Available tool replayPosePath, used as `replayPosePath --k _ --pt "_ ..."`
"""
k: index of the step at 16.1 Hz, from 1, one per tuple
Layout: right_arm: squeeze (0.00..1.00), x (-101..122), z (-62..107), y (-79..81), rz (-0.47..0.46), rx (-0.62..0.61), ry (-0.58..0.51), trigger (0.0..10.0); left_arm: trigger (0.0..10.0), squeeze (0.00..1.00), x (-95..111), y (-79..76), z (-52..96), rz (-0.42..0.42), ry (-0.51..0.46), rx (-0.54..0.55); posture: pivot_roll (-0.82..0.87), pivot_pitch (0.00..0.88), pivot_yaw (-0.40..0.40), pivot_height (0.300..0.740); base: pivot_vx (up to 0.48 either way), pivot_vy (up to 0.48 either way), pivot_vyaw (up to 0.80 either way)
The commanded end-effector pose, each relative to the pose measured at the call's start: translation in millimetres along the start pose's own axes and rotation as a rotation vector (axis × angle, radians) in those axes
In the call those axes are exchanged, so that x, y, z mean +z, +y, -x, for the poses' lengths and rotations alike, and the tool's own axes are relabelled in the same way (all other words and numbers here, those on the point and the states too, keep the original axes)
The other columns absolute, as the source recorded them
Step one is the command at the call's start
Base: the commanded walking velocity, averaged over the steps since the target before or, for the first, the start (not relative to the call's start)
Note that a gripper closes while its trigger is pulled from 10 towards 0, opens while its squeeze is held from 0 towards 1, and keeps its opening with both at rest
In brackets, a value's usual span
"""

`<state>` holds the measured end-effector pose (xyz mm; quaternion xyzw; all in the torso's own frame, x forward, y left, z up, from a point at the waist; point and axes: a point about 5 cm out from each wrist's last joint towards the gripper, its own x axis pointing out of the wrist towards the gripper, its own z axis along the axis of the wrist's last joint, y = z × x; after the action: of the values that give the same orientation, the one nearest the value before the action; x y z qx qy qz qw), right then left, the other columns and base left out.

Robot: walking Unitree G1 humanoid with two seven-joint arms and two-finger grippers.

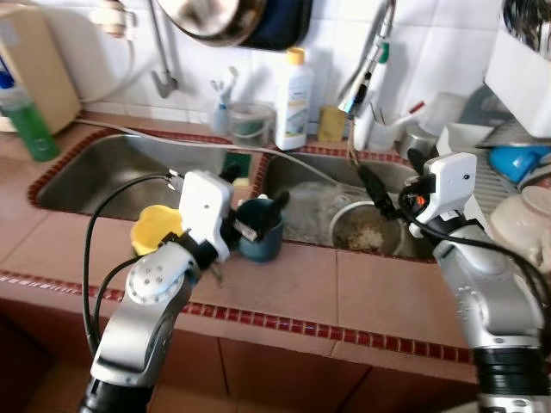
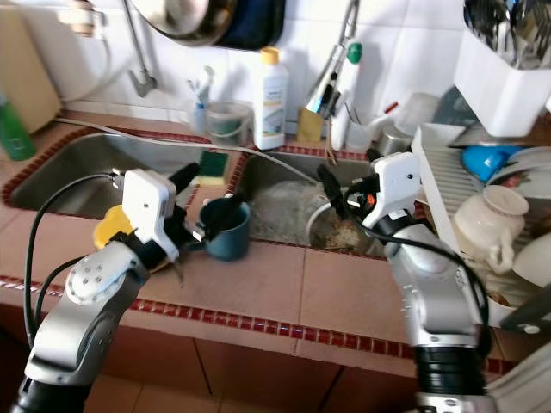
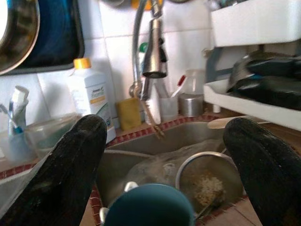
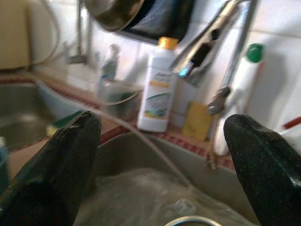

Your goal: Kitchen organization

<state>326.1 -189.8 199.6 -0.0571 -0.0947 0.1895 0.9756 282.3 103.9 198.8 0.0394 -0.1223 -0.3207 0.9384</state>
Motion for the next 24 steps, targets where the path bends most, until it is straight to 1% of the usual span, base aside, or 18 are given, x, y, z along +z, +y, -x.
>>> replayPosePath --k 1,2,4,7,10,12,13,14,15,16,17,18,19,20,21,22,23,24 --pt "0.00 4 -3.1 -2.1 -0.010 0.024 0.011 10.0 10.0 0.00 2 -2.7 0.5 -0.006 0.001 -0.020 -0.14 0.042 -0.022 0.740 0.000 0.000 0.00" --pt "0.00 1 -3.3 -4.6 -0.003 0.084 0.054 10.0 10.0 0.00 3 0.4 3.8 -0.011 -0.003 -0.013 -0.14 0.049 -0.025 0.740 0.000 0.000 0.00" --pt "0.00 -5 -5.6 -4.3 0.019 0.159 0.109 10.0 10.0 0.00 5 6.5 5.9 -0.007 -0.010 0.026 -0.14 0.057 -0.029 0.740 0.000 0.000 0.00" --pt "0.00 -10 -14.2 3.3 0.022 0.234 0.123 10.0 10.0 0.00 4 13.8 7.4 -0.007 0.009 0.077 -0.13 0.064 -0.033 0.740 0.000 0.000 0.00" --pt "0.00 -8 -25.7 13.7 0.004 0.303 0.108 10.0 10.0 0.00 3 21.8 9.1 -0.011 0.025 0.134 -0.12 0.071 -0.038 0.740 0.000 0.000 0.00" --pt "0.00 -4 -34.1 19.9 -0.034 0.351 0.085 10.0 10.0 0.00 4 24.1 9.9 -0.016 0.024 0.150 -0.12 0.077 -0.043 0.740 0.000 0.000 0.00" --pt "0.00 1 -42.7 24.8 -0.069 0.385 0.064 10.0 10.0 0.00 5 25.0 10.1 -0.018 0.025 0.164 -0.11 0.077 -0.045 0.740 0.000 0.000 0.00" --pt "0.00 5 -47.2 28.5 -0.080 0.417 0.048 10.0 10.0 0.00 5 24.1 9.9 -0.019 0.025 0.167 -0.11 0.077 -0.050 0.740 0.000 0.000 0.00" --pt "0.00 8 -48.7 30.2 -0.080 0.439 0.038 10.0 10.0 0.00 6 23.2 9.6 -0.019 0.024 0.166 -0.11 0.076 -0.052 0.740 0.000 0.000 0.00" --pt "0.00 14 -53.5 32.2 -0.112 0.464 0.017 10.0 10.0 0.00 6 21.5 9.1 -0.017 0.023 0.167 -0.10 0.077 -0.055 0.740 0.000 0.000 0.00" --pt "0.00 16 -56.0 32.4 -0.120 0.472 0.007 10.0 10.0 0.00 6 20.7 9.0 -0.016 0.023 0.168 -0.10 0.076 -0.056 0.740 0.000 0.000 0.00" --pt "0.00 17 -59.8 31.0 -0.159 0.468 0.010 10.0 10.0 0.00 5 18.5 9.4 -0.012 0.025 0.166 -0.10 0.073 -0.061 0.740 0.000 0.000 0.00" --pt "0.00 17 -62.0 30.4 -0.195 0.465 0.025 10.0 10.0 0.00 5 17.8 9.3 -0.012 0.026 0.166 -0.10 0.073 -0.061 0.740 0.000 0.000 0.00" --pt "0.00 16 -62.4 30.2 -0.208 0.463 0.029 10.0 10.0 0.00 5 17.6 9.3 -0.012 0.027 0.167 -0.09 0.072 -0.062 0.740 0.000 0.000 0.00" --pt "0.00 13 -64.3 29.6 -0.250 0.450 0.062 10.0 10.0 0.00 5 17.9 8.6 -0.013 0.028 0.168 -0.09 0.072 -0.062 0.740 0.000 0.000 0.00" --pt "0.00 5 -64.2 32.3 -0.277 0.449 0.110 10.0 10.0 0.00 5 16.9 8.7 -0.012 0.028 0.166 -0.10 0.066 -0.063 0.740 0.000 0.000 0.00" --pt "0.00 0 -63.2 34.7 -0.275 0.461 0.125 10.0 10.0 0.00 5 16.3 8.2 -0.012 0.029 0.164 -0.10 0.065 -0.064 0.740 0.000 0.000 0.00" --pt "0.00 -5 -62.5 36.3 -0.301 0.468 0.157 10.0 10.0 0.00 5 15.2 7.7 -0.011 0.029 0.162 -0.10 0.065 -0.065 0.740 0.000 0.000 0.00"
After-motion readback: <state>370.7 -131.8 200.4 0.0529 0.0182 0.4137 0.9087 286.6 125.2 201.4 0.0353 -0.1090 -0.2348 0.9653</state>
